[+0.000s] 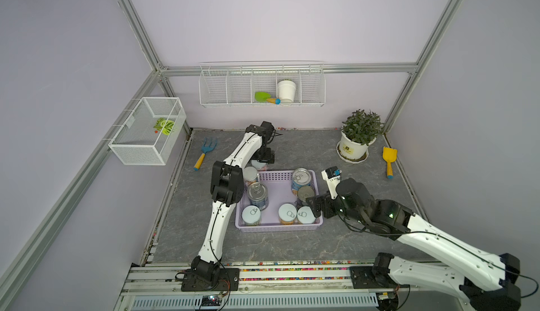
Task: Put the canned food in the basket
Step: Pick up the canned food from the center of the board.
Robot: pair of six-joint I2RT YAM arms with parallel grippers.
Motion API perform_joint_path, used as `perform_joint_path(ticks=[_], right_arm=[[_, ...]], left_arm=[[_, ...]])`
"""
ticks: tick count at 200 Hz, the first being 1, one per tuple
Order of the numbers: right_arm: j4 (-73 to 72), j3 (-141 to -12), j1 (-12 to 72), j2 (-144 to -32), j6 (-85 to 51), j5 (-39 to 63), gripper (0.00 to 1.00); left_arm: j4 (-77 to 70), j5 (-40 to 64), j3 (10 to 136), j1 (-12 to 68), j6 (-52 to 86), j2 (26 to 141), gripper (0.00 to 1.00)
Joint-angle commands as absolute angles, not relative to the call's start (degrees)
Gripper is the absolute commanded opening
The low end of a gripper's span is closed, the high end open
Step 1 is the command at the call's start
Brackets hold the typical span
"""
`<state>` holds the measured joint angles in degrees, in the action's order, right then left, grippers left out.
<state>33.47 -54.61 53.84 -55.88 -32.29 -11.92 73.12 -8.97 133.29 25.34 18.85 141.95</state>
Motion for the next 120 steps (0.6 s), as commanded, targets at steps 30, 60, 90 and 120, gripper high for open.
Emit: perform_joint_path(ticks=[30, 60, 90, 120], right_arm=[[32.6, -55.1, 53.6, -56.2, -32.1, -11.3, 0.98], [32.5, -55.0, 53.6, -56.5, -32.0, -11.1, 0.98], [31.8, -54.8, 53.6, -57.2, -31.7, -10.0, 0.98], [31.8, -54.9, 53.6, -57.6, -31.6, -9.6, 0.98]], left_arm=[[74.9, -8.8, 135.4, 25.2, 19.5, 143.4, 0.93], [74.9, -8.6, 135.7, 25.0, 20.0, 142.8, 0.85], [74.8, -6.3, 136.1, 24.7, 20.0, 142.6, 0.76], [75.3, -4.0, 136.3, 24.5, 20.6, 142.2, 0.69]])
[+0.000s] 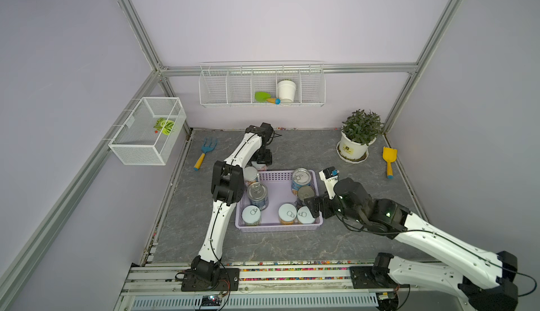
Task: Put the canned food in the basket
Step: Pick up the canned food from the center of the board, then place the canned food in the basket.
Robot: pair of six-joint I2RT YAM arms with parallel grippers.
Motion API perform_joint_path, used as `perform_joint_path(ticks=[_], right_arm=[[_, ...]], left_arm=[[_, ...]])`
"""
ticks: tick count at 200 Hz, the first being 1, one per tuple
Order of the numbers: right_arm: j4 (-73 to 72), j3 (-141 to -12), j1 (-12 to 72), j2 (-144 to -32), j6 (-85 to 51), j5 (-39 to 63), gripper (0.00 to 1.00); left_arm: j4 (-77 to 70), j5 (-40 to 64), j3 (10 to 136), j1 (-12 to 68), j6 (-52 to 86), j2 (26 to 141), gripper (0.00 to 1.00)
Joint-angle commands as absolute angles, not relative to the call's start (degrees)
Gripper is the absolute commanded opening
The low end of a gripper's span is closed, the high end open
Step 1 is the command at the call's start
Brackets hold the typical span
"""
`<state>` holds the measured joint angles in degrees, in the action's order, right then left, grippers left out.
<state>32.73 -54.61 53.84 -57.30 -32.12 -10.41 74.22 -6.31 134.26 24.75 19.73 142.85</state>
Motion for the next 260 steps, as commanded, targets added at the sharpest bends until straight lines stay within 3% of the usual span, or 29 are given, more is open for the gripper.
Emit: perform_joint_path(ticks=[1, 46, 65, 178, 260], right_arm=[[31.8, -54.9, 53.6, -57.6, -31.6, -9.6, 0.98], [31.6, -54.8, 53.5, -57.5, -31.5, -9.9, 0.98], [31.6, -54.7, 53.5, -57.6, -31.5, -10.1, 0.98], [31.4, -54.7, 53.6, -58.3, -31.5, -12.3, 0.98], [31.4, -53.5, 53.6, -54.7, -31.5, -15.5, 0.98]], left_arm=[[75.3, -4.0, 136.3, 24.5, 20.6, 142.2, 0.69], [77.2, -1.7, 137.4, 24.3, 22.0, 140.7, 0.45], [77.6, 0.2, 137.5, 23.7, 22.2, 139.2, 0.39], [77.7, -3.4, 135.4, 23.6, 23.0, 123.2, 0.36], [75.6, -8.1, 125.6, 35.3, 24.1, 113.5, 0.37]])
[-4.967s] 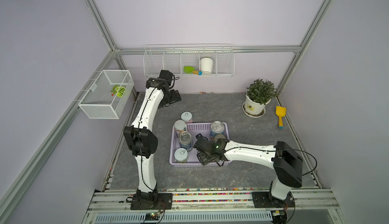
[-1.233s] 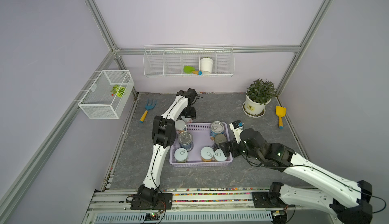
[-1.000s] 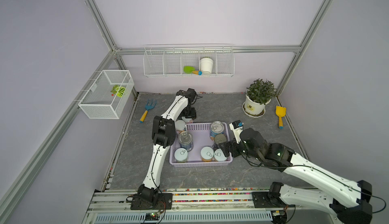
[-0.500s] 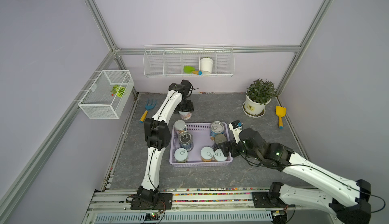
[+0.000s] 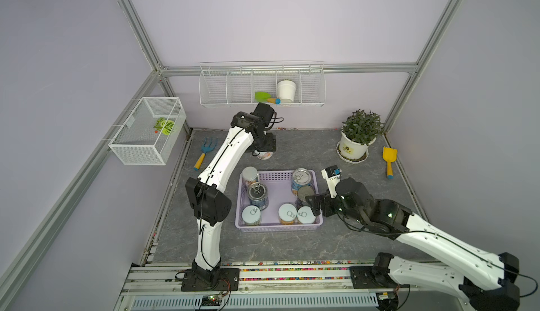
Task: Put the canned food in the basket
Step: Place the canned food in the basket.
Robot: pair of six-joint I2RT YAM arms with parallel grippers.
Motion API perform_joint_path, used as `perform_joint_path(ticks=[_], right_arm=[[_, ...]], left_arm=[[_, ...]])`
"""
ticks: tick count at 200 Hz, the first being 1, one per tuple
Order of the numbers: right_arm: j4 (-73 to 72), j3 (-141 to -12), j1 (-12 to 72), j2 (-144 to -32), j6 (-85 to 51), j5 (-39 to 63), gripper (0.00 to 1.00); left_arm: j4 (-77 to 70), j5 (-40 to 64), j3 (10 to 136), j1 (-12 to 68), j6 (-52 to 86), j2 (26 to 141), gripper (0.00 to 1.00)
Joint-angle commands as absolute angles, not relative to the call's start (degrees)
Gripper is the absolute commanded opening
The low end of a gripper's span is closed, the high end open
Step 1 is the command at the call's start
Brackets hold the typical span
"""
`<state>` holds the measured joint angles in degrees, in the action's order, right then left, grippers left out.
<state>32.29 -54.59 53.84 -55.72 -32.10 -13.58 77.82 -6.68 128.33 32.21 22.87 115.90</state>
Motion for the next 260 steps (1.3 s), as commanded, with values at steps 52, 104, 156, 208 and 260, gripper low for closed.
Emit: perform_joint_path(ticks=[52, 104, 156, 208, 260], right_arm=[[31.6, -53.4, 53.5, -54.5, -31.6, -15.9, 0.98], [31.6, -53.4, 53.5, -54.5, -31.6, -15.9, 0.98], [31.6, -53.4, 53.5, -54.7, -31.6, -15.7, 0.98], [31.5, -53.4, 53.5, -55.3, -31.6, -15.6, 0.98], [31.3, -53.3, 53.5, -55.8, -31.6, -15.3, 0.98]], left_arm=[[76.7, -6.6, 120.0, 40.3, 26.8, 116.2, 0.37], [75.5, -7.1, 117.8, 40.3, 26.5, 120.2, 0.37], [76.3, -6.3, 117.4, 40.3, 27.7, 124.2, 0.37], [76.4, -7.8, 113.0, 40.3, 30.2, 124.5, 0.37], [75.6, -9.9, 111.6, 40.3, 31.0, 125.8, 0.39]])
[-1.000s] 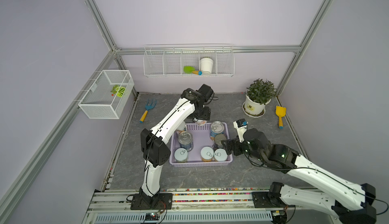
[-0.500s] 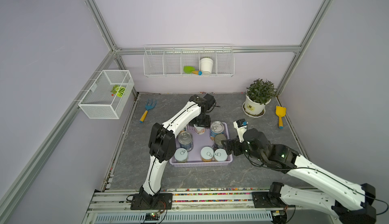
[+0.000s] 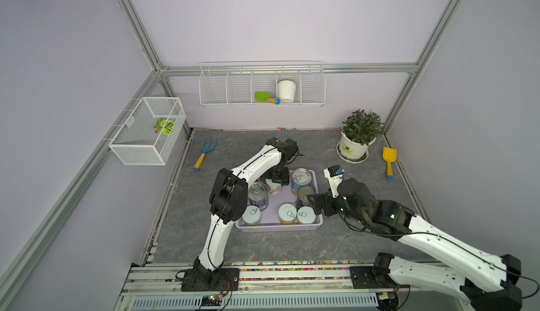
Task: Put the canned food in the basket
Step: Place the canned food in the basket.
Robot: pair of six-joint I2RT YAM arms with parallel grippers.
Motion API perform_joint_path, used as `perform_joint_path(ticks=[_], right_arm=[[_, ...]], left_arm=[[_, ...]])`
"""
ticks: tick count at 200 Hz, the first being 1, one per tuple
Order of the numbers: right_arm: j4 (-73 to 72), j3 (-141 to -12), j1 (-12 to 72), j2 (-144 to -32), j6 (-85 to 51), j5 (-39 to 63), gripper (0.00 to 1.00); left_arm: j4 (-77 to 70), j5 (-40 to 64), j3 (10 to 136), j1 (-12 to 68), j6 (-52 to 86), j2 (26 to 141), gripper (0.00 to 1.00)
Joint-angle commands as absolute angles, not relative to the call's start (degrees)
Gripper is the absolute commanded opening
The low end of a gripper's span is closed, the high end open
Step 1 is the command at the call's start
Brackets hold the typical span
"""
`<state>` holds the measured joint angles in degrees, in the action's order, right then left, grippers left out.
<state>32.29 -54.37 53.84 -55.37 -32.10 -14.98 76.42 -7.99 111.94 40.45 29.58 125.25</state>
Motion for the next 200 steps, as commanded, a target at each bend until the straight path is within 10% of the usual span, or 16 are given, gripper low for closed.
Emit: perform_joint_path(ticks=[1, 104, 150, 200], right_arm=[[31.3, -53.3, 53.5, -55.8, -31.6, -15.4, 0.98], [31.1, -53.3, 53.5, -56.6, -31.7, -15.1, 0.98], [30.9, -53.3, 53.5, -56.5, -31.3, -15.6, 0.98], [30.9, -52.6, 53.5, -53.9, -29.8, -20.2, 0.98]], left_arm=[[75.6, -9.9, 111.6, 40.3, 30.9, 125.9, 0.39], [73.4, -7.6, 110.7, 38.9, 32.3, 130.8, 0.54], [73.7, -6.9, 111.1, 38.8, 32.3, 130.3, 0.90], [73.5, -11.6, 111.7, 40.3, 31.7, 123.5, 1.00]])
